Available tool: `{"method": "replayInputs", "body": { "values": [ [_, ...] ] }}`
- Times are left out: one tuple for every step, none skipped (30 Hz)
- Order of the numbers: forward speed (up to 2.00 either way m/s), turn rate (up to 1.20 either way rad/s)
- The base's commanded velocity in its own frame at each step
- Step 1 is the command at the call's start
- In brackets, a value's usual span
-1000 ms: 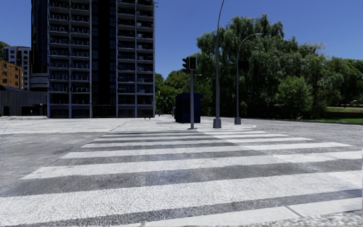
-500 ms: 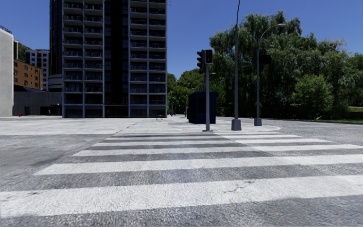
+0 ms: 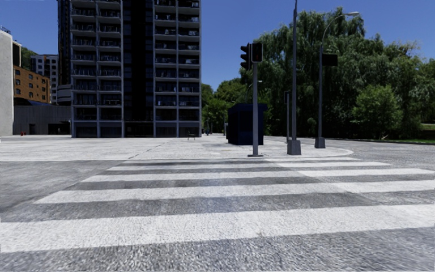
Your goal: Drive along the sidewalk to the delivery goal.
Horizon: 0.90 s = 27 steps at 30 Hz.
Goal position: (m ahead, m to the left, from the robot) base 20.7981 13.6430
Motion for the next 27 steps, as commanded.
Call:
{"method": "replayInputs", "body": {
  "values": [
    [2.00, 0.49],
    [2.00, 0.02],
    [2.00, 0.02],
    [2.00, 0.00],
    [2.00, 0.00],
    [2.00, 0.00],
    [2.00, 0.00],
    [2.00, 0.00],
    [2.00, 0.00],
    [2.00, 0.00],
    [2.00, 0.00],
    [2.00, 0.00],
    [2.00, 0.00],
    [2.00, 0.00],
    [2.00, 0.00],
    [2.00, 0.00],
    [2.00, 0.00],
    [2.00, 0.00],
    [2.00, 0.00],
    [2.00, 0.00],
    [2.00, 0.00],
    [2.00, 0.00],
    [2.00, 0.00],
    [2.00, 0.00],
    [2.00, 0.00],
    [2.00, 0.00],
    [2.00, 0.00]
  ]
}}
